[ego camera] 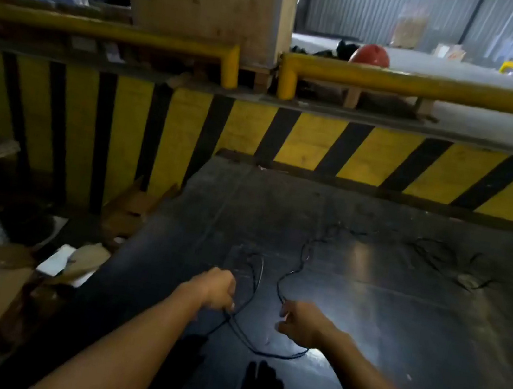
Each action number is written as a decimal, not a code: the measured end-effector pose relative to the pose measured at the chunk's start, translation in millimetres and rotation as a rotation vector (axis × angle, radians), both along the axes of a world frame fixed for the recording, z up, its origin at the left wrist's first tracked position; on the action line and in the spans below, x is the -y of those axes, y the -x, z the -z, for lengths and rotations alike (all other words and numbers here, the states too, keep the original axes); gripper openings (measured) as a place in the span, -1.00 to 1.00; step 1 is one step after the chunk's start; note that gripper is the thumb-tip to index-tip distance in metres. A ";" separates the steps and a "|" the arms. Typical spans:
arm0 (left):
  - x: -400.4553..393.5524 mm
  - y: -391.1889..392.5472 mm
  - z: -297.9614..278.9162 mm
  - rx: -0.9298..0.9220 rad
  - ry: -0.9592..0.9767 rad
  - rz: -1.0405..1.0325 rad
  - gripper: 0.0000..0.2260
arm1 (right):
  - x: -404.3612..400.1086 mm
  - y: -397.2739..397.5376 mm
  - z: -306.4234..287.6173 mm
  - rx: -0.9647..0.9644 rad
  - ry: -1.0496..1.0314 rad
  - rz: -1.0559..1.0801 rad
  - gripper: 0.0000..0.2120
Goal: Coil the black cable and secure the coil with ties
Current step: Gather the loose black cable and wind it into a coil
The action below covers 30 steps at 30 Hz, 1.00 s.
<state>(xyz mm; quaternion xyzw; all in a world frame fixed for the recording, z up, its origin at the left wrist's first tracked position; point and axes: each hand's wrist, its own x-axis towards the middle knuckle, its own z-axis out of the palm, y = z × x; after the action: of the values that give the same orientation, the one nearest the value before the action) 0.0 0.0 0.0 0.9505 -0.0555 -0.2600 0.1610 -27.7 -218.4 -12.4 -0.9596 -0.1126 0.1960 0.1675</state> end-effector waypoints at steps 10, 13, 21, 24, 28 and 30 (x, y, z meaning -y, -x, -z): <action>-12.4 22.5 81.3 -0.079 0.023 -0.112 -0.53 | -64.6 12.1 88.0 -0.087 -0.060 -0.014 -0.65; -7.2 20.7 87.4 0.022 0.034 -0.117 -0.66 | -67.0 9.7 95.2 -0.018 -0.018 -0.045 -0.76; 0.0 2.7 65.8 -0.100 -0.111 -0.099 -0.74 | -49.3 -4.6 83.1 -0.019 -0.229 -0.007 -0.83; -15.6 -14.6 39.2 -0.093 -0.013 -0.216 -0.78 | -32.7 -25.3 56.6 0.067 -0.288 0.094 -0.79; -31.0 -38.5 -24.7 0.123 0.177 -0.385 -0.83 | -0.3 -49.2 10.4 0.129 -0.235 0.204 -0.89; -30.2 -44.8 -64.8 0.271 0.245 -0.378 -0.81 | 12.0 -56.5 -15.7 0.091 -0.170 0.216 -0.86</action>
<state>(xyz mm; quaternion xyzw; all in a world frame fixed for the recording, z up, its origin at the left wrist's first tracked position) 44.8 30.2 64.8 0.9436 0.0710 -0.0868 0.3115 28.8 -230.4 3.2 -0.9563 -0.0322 0.1228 0.2633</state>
